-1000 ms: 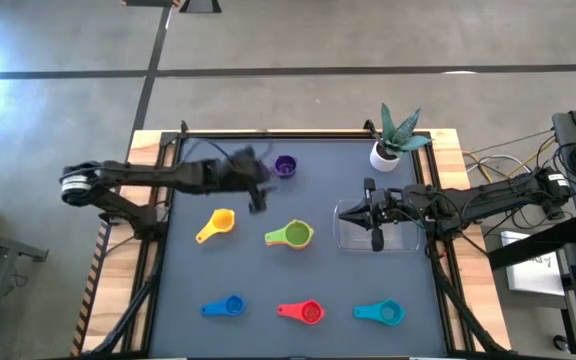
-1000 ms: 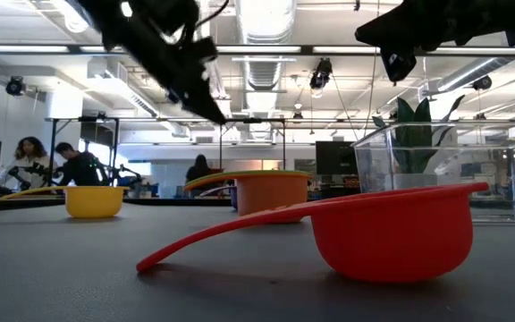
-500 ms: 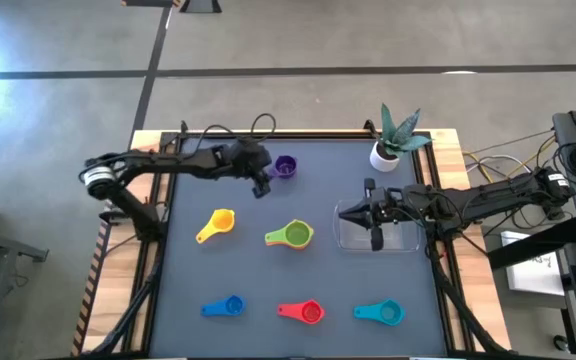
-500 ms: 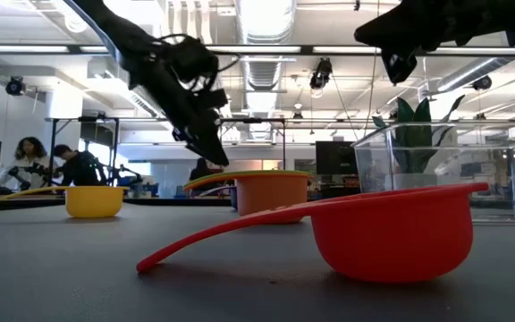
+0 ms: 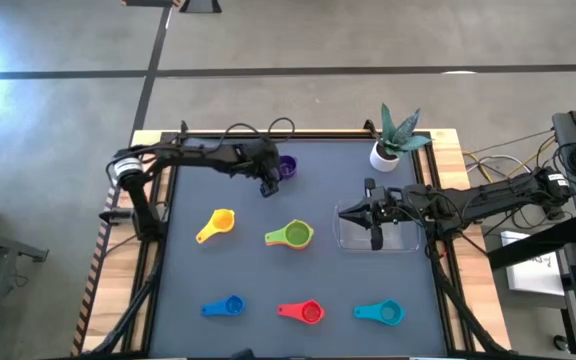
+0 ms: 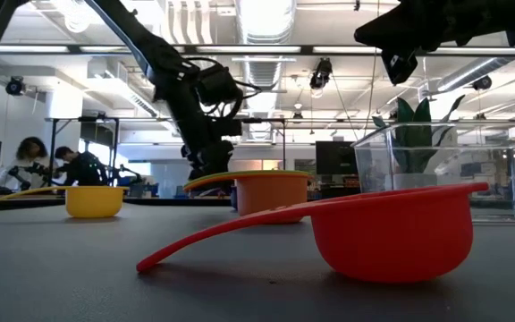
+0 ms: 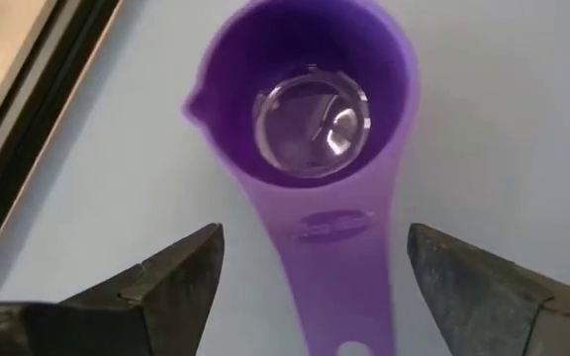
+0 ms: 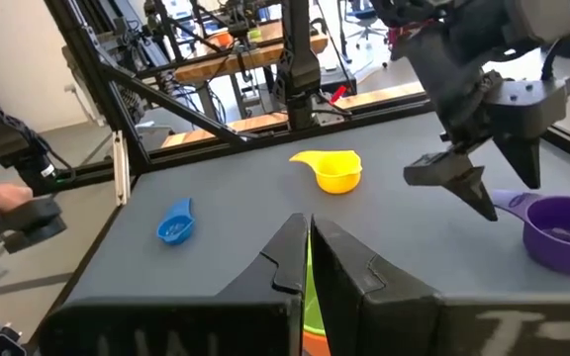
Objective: Nest measuring cups in basket
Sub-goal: Stack the violet measuring cup on top of the green measuring cup
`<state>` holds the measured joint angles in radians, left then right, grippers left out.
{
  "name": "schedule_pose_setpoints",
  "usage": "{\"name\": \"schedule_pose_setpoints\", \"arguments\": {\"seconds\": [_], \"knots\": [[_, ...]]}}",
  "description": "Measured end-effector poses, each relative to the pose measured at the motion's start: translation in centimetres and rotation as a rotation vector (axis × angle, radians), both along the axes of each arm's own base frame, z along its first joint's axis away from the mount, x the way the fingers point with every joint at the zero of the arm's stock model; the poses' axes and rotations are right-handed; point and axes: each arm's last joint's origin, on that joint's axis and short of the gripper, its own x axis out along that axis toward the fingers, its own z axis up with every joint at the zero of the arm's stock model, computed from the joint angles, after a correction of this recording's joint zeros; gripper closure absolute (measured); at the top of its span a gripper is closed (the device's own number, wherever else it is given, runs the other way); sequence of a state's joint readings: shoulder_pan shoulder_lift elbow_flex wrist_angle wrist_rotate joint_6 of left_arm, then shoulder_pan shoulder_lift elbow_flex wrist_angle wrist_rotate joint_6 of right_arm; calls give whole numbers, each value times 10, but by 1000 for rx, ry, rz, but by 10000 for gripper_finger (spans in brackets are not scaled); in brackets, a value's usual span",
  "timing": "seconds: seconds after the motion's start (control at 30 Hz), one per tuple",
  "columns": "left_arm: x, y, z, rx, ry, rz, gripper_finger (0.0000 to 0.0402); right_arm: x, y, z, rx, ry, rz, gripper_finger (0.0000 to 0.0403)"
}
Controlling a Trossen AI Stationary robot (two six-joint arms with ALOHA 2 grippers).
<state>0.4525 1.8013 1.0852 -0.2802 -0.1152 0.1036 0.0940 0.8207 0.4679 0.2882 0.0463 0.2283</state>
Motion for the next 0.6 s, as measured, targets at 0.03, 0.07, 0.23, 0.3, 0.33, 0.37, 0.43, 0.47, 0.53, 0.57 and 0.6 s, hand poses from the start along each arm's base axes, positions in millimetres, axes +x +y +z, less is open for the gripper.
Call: {"name": "schedule_pose_setpoints", "arguments": {"seconds": [0.03,0.07,0.23,0.3,0.33,0.37,0.43,0.47,0.53,0.57,0.6], "knots": [[0,1,0,2,2,4,107,0,0,0,0,0,0,394],[0,2,-1,3,4,11,112,0,0,0,0,0,0,394],[-1,4,-6,-9,22,20,158,0,0,0,0,0,0,394],[-1,4,-7,-10,24,20,187,0,0,0,-1,0,0,394],[-1,4,-7,-9,27,16,203,0,0,0,-1,0,0,394],[-1,4,-8,-8,32,12,220,0,0,0,-2,0,0,394],[-1,4,-11,-6,43,3,255,0,0,0,-4,0,1,394],[-1,4,-13,-5,50,-4,270,0,0,0,-4,0,0,394],[0,5,-15,-4,58,-8,279,0,0,0,-4,1,0,394],[0,5,-15,-4,58,-7,279,0,0,0,-4,1,0,394],[0,5,-15,-4,58,-8,279,0,0,0,-4,1,0,394]]}}
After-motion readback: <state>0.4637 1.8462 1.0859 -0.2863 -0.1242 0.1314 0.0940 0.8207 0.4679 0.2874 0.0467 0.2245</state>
